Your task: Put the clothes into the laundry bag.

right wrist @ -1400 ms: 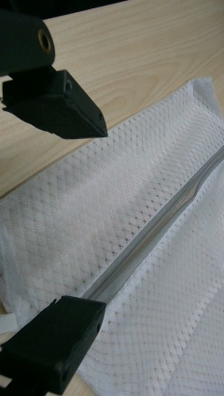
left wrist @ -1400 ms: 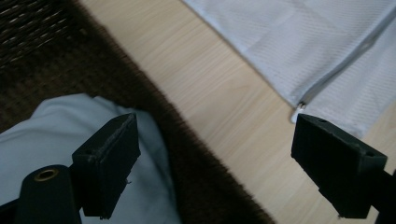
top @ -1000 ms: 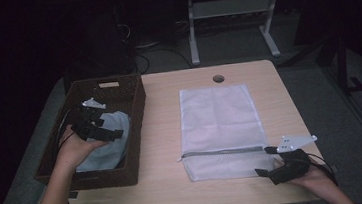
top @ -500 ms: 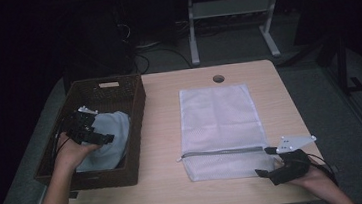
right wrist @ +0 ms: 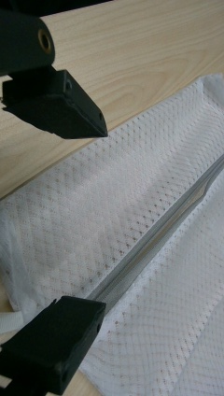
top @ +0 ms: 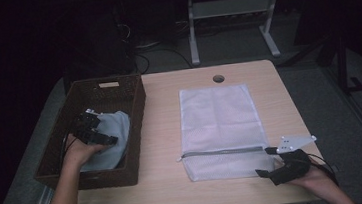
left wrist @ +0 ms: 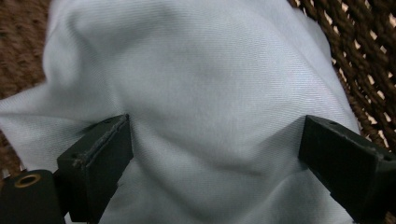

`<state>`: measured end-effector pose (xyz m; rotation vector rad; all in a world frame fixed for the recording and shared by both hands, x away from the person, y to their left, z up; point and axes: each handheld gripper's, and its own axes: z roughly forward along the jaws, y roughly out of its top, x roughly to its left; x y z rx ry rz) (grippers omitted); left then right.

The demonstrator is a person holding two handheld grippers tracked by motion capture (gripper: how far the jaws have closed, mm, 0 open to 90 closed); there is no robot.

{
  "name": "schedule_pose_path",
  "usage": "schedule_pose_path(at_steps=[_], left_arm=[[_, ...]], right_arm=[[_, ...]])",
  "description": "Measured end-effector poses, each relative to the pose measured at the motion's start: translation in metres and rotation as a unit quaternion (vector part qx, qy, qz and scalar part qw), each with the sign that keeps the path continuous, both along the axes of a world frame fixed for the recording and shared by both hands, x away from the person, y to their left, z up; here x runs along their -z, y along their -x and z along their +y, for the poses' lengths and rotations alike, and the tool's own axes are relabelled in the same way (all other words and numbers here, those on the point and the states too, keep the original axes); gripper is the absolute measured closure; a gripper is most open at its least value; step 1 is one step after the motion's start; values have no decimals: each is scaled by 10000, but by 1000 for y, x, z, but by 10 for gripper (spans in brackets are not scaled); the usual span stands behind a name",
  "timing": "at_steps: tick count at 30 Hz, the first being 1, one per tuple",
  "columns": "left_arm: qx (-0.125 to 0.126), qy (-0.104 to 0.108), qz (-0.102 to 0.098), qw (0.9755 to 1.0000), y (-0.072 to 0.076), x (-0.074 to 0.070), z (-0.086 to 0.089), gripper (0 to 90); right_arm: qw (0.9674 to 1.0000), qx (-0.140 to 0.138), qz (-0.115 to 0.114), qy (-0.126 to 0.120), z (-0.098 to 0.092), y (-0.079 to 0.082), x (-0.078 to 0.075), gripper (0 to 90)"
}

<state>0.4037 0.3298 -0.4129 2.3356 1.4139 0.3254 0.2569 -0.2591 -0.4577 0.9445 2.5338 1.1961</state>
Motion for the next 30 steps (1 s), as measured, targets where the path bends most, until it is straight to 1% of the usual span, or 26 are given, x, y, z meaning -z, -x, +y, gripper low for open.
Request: schedule_pose_path(at_steps=[1, 4, 5, 8, 10, 13, 16, 19, 22, 23, 25, 26, 28, 30], left_arm=[[43, -59, 22, 10000, -1, 0, -1, 91], [59, -117, 136, 9998, -2, 3, -5, 91], [89, -172, 206, 9996, -3, 5, -8, 91], [178, -423, 263, 9986, -4, 10, -13, 88], [210, -535, 268, 9980, -5, 13, -15, 87], [250, -794, 244, 9962, -6, 17, -19, 86], [263, -911, 245, 9952, -6, 19, -20, 85], [315, -1149, 222, 9926, -6, 21, -25, 84], [291, -1184, 241, 9922, -6, 21, -25, 87], [308, -1227, 242, 9917, -5, 21, -25, 93], [288, -1271, 209, 9913, -5, 19, -24, 135], [236, -1311, 194, 9909, -5, 18, -23, 198], [143, -1319, 164, 9910, -4, 16, -19, 309], [88, -1279, 167, 9916, -4, 14, -17, 375]], right_arm=[[10000, -2, -10, 16, 0, 0, 0, 128], [10000, -10, -14, 23, 0, 0, 0, 128], [10000, -15, -11, 21, 0, 0, 0, 128], [10000, -43, -2, 38, 1, 0, 1, 128], [10000, -45, 9, 43, 1, 0, 1, 128], [10000, -47, 16, 52, 1, 0, 1, 128], [10000, -48, 17, 47, 1, 0, 1, 128], [10000, -57, 10, 55, 1, 0, 2, 128], [10000, -58, 15, 52, 1, 0, 2, 128], [10000, -54, 21, 53, 1, 0, 1, 128], [10000, -52, 25, 62, 1, 1, 1, 128], [10000, -55, 20, 63, 1, 1, 1, 128], [10000, -51, 23, 61, 1, 1, 1, 128], [10000, -50, 25, 56, 1, 1, 1, 128]])
